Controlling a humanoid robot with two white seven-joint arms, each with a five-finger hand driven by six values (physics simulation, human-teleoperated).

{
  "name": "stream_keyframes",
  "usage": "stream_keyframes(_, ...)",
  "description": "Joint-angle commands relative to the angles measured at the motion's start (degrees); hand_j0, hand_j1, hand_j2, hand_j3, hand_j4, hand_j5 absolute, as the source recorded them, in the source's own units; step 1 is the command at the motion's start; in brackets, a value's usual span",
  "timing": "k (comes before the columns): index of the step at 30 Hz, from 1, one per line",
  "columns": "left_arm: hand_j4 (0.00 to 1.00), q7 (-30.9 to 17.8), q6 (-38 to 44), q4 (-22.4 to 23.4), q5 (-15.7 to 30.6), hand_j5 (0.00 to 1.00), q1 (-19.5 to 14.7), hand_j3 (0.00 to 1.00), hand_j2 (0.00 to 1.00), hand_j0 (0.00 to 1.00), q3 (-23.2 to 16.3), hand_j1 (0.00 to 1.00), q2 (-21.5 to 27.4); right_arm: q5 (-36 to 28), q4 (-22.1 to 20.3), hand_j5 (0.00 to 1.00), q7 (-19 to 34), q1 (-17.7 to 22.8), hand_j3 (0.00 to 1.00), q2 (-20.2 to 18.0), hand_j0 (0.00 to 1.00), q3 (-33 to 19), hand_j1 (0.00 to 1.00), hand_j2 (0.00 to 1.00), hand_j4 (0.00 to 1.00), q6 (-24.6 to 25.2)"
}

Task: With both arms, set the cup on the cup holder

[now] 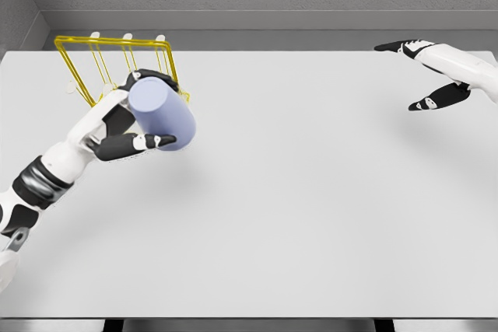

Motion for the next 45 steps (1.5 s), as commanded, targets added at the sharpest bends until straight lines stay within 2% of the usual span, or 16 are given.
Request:
stream_keyframes(1, 0.29, 0.90, 0.15, -0.35, 1.42, 0.29, -0.09, 0.29, 0.29, 0.29, 2.00, 0.29, 0.99, -0.42, -0.02, 1.00, -0.03, 0.00, 1.00, 0.00, 1.00, -0.06, 1.00, 1.00, 1.00, 0.10)
stream_keyframes(13, 0.29, 0.90, 0.24, 0.00, 1.33, 0.29, -2.46, 0.29, 0.29, 0.29, 1.92, 0.29, 0.73, -0.42, -0.02, 1.00, -0.03, 0.09, 1.00, 0.00, 1.00, -0.06, 1.00, 1.00, 1.00, 0.10)
stream_keyframes(17, 0.29, 0.90, 0.59, 0.71, 1.15, 0.29, -4.31, 0.29, 0.29, 0.29, 1.92, 0.29, 0.46, -0.42, -0.02, 1.00, -0.03, 0.09, 1.00, 0.00, 1.00, -0.06, 1.00, 1.00, 1.00, 0.10)
stream_keyframes(28, 0.29, 0.91, 0.86, 6.16, 1.15, 0.29, -7.74, 0.29, 0.29, 0.29, 1.83, 0.29, -0.51, -0.42, -0.02, 1.00, -0.03, 0.00, 1.00, -0.09, 1.00, -0.06, 1.00, 1.00, 1.00, 0.10)
stream_keyframes(35, 0.29, 0.90, 0.86, 7.91, 1.15, 0.29, -9.32, 0.29, 0.29, 0.29, 2.00, 0.29, -0.07, -0.42, -0.02, 1.00, -0.03, 0.09, 1.00, 0.00, 1.00, -0.06, 1.00, 1.00, 1.00, 0.10)
stream_keyframes(41, 0.29, 0.90, 0.86, 9.67, 0.98, 0.29, -9.84, 0.29, 0.29, 0.29, 3.76, 0.29, 0.37, -0.42, -0.02, 1.00, -0.03, 0.09, 1.00, 0.00, 1.00, -0.06, 1.00, 1.00, 1.00, 0.10)
stream_keyframes(45, 0.29, 0.82, 0.86, 11.87, 0.71, 0.29, -11.69, 0.29, 0.29, 0.29, 3.76, 0.29, -0.33, -0.42, -0.02, 1.00, -0.03, 0.09, 1.00, -0.09, 1.00, -0.06, 1.00, 1.00, 1.00, 0.10)
